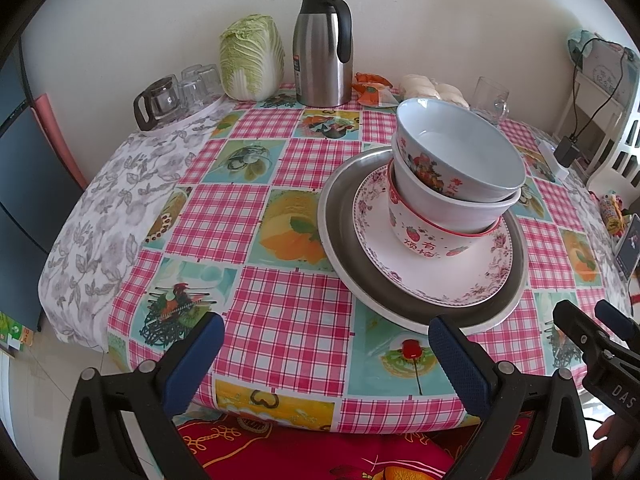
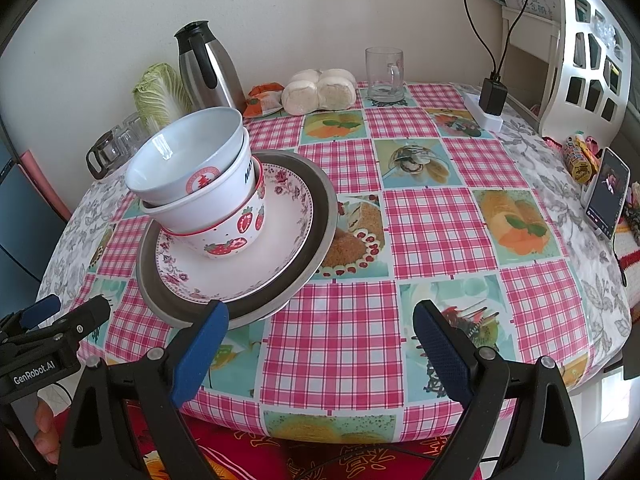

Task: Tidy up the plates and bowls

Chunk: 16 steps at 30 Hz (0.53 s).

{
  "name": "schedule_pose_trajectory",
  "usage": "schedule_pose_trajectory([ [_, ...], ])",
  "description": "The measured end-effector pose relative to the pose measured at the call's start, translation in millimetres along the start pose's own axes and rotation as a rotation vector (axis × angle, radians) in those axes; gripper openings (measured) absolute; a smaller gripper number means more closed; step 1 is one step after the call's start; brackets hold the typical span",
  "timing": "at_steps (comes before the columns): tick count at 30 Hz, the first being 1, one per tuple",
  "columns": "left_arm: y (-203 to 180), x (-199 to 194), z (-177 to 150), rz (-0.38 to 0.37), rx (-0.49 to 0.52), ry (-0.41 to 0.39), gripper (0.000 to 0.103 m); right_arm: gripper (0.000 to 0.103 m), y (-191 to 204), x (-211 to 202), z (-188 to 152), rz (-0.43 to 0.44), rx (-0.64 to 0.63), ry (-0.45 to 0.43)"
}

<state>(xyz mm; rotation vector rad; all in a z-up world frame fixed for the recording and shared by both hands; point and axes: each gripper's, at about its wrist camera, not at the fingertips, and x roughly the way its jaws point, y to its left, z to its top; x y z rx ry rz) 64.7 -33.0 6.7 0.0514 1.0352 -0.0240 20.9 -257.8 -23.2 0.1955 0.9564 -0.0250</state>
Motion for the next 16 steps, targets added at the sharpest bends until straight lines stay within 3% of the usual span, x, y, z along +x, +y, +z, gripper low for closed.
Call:
schedule_pose_trajectory([
  [16, 1.3, -0.1, -3.5, -0.004, -0.007, -0.012, 0.103, 0.094, 0.2, 0.0, 0.0, 0.0, 0.0, 0.001],
])
